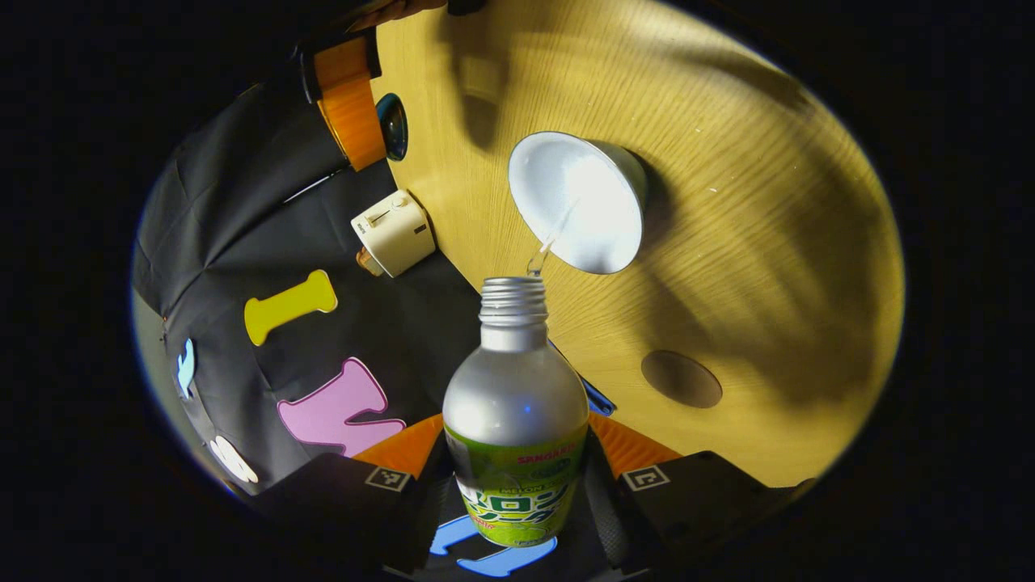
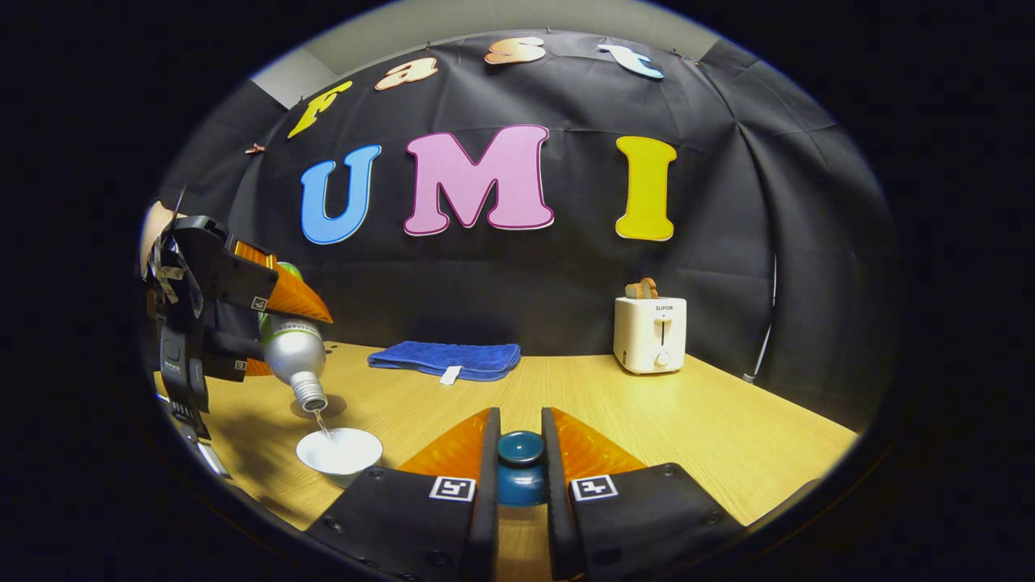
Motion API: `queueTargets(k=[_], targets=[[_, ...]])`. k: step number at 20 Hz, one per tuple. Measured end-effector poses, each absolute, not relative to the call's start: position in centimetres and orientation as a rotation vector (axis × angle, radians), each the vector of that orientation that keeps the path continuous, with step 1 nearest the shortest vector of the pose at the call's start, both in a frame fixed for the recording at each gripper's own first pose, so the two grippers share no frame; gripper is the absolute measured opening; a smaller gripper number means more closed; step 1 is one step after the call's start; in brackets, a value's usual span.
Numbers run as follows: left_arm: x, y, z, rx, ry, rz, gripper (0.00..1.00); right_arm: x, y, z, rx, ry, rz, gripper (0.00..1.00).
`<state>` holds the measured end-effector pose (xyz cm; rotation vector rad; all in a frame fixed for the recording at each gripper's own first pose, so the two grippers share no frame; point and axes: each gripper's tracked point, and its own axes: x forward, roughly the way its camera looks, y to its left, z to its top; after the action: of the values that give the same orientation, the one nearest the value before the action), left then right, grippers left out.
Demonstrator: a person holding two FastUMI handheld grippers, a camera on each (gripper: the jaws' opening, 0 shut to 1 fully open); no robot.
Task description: Open the teacup lid with one hand, grasp the water bottle and pour water into the teacup with the other hand; after pouring, place the water bottle on the coaster and then close the teacup lid.
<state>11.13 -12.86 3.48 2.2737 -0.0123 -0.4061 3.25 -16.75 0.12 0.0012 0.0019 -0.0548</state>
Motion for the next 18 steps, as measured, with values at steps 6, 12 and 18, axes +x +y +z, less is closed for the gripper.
queueTargets(k=[6,12,18], targets=[[11.2,-12.9,3.7,2.326,-0.002,-0.394,0.8,3.3,-16.7,0.1,0.001,0.001,-0.054,0.28],[11.1,-13.3,4.3,2.371,-0.014,-0.372,0.8,3.3,-16.5,0.0,0.001,0.001,-0.041,0.28],[11.1,-13.5,4.6,2.39,-0.025,-0.365,0.79,3.2,-16.5,0.1,0.001,0.002,-0.042,0.28]])
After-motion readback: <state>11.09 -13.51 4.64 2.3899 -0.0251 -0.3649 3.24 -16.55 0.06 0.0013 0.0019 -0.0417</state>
